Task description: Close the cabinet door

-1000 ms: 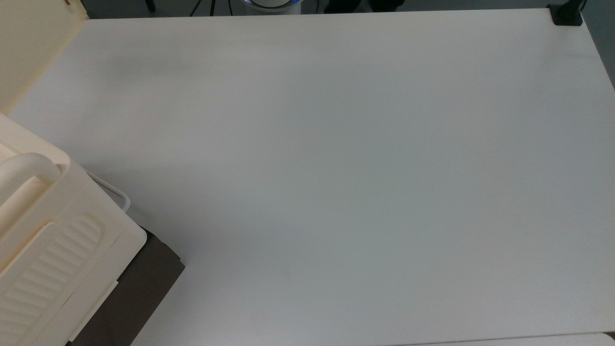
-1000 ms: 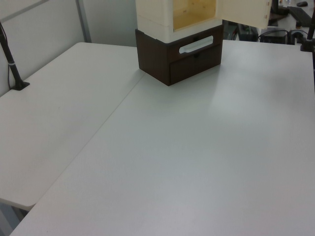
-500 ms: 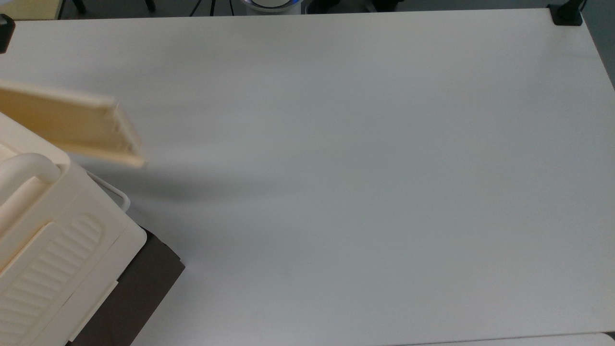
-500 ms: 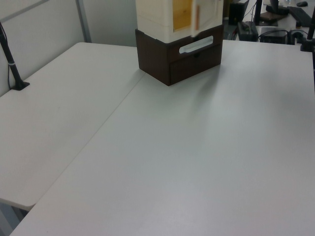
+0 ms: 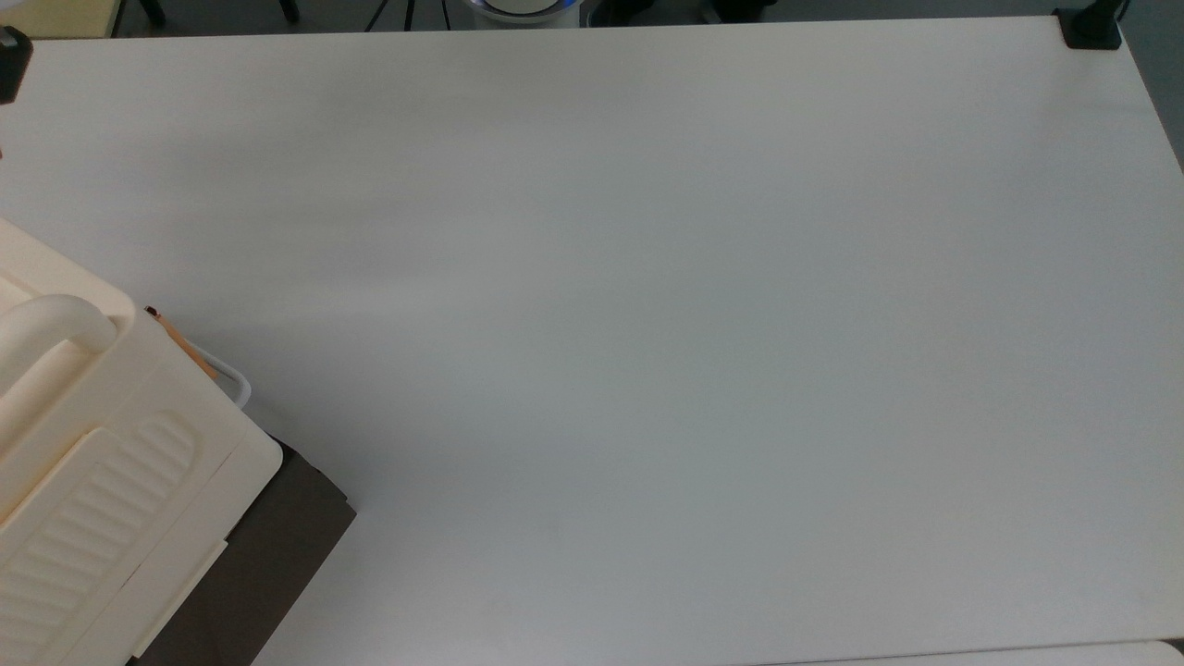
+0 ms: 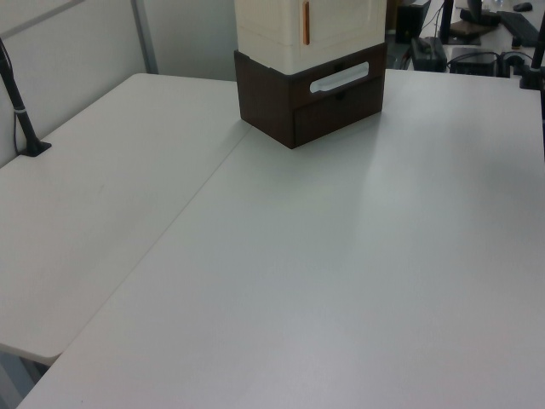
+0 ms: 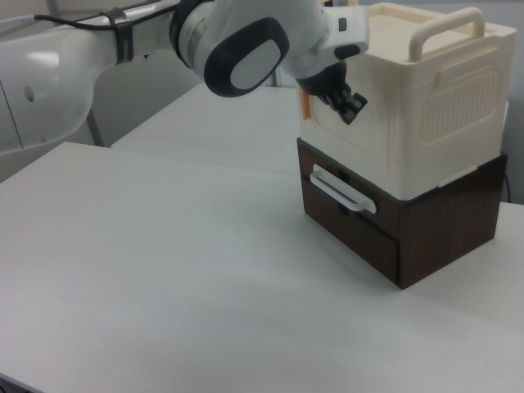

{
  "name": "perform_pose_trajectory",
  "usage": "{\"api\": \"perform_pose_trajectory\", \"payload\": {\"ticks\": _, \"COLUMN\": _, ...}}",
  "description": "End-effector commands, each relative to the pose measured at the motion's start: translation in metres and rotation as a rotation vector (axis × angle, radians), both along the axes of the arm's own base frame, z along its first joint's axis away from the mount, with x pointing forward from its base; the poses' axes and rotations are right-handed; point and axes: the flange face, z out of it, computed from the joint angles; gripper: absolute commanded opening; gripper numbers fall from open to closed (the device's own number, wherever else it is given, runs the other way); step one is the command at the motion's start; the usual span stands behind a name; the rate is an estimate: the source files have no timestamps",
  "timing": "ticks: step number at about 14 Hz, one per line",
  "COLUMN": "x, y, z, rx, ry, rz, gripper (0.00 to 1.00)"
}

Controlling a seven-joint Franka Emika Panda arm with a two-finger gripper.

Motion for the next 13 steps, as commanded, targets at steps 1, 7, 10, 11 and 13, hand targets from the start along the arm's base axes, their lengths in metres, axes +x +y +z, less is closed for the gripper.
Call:
{"api": "perform_pose_trajectory", "payload": {"ticks": 1, "x": 0.006, "y": 0.032, "z": 0.000, "rx": 0.014, "ry": 0.032, "rz": 0.049, "gripper": 0.00}}
{"api": "perform_pose_trajectory", "payload": {"ticks": 7, "x": 0.006, "y": 0.108, "z": -0.007, "rx": -0.034, "ry": 0.281, "rz": 0.170, "gripper": 0.00}}
{"api": "perform_pose_trajectory", "payload": {"ticks": 10, "x": 0.002, "y": 0.167, "z": -0.008, "rx": -0.079, "ry": 0.418, "rz": 0.237, "gripper": 0.00}}
{"api": "perform_pose_trajectory", "payload": {"ticks": 11, "x": -0.002, "y": 0.181, "z": -0.008, "rx": -0.084, "ry": 0.461, "rz": 0.260, "gripper": 0.00}}
{"api": "perform_pose_trajectory", "payload": {"ticks": 13, "x": -0.009, "y": 0.213, "z": -0.008, "rx": -0.091, "ry": 0.525, "rz": 0.312, "gripper": 0.00}}
